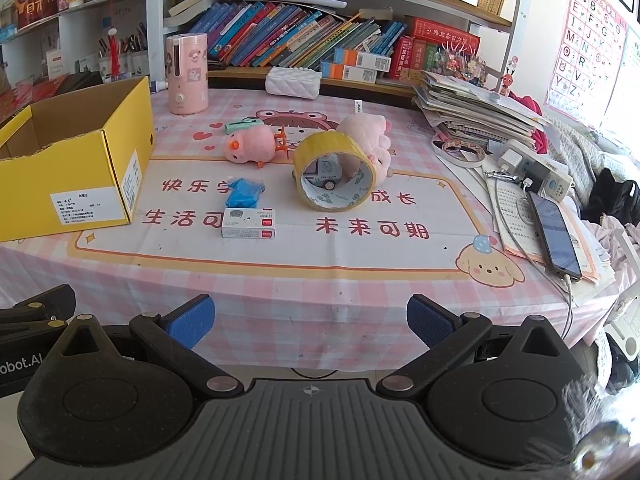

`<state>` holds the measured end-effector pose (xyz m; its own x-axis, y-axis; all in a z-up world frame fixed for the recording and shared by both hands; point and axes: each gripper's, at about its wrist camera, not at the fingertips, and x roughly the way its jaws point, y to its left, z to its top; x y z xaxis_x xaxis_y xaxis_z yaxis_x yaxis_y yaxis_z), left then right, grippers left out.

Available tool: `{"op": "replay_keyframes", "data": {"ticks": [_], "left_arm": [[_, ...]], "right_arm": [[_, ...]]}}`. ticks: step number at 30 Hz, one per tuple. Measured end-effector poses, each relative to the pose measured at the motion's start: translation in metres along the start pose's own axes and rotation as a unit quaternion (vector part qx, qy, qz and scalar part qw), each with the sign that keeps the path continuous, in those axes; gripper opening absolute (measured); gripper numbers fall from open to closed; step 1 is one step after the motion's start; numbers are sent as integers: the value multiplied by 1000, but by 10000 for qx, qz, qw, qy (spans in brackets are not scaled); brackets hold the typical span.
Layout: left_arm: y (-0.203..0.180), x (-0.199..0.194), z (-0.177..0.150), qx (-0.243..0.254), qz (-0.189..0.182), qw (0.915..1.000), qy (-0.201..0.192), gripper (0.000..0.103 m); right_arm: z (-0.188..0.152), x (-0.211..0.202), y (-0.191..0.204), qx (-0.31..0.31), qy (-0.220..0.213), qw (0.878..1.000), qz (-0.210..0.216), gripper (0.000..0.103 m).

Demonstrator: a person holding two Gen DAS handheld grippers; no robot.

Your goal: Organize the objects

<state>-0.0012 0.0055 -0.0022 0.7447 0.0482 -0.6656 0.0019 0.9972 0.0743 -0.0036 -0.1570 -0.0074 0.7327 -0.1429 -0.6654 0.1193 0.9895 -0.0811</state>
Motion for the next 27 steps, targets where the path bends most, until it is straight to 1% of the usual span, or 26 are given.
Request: {"op": "replay_keyframes", "data": {"ticks": [8,27], "left_arm": [[-1,0,-1,36,21,10000,14,103],[2,0,0,-53,-43,10000,44,103]], "right_arm": [[-3,0,1,-48,7,10000,-73,103],[-3,0,4,-49,20,10000,-17,102]]}}
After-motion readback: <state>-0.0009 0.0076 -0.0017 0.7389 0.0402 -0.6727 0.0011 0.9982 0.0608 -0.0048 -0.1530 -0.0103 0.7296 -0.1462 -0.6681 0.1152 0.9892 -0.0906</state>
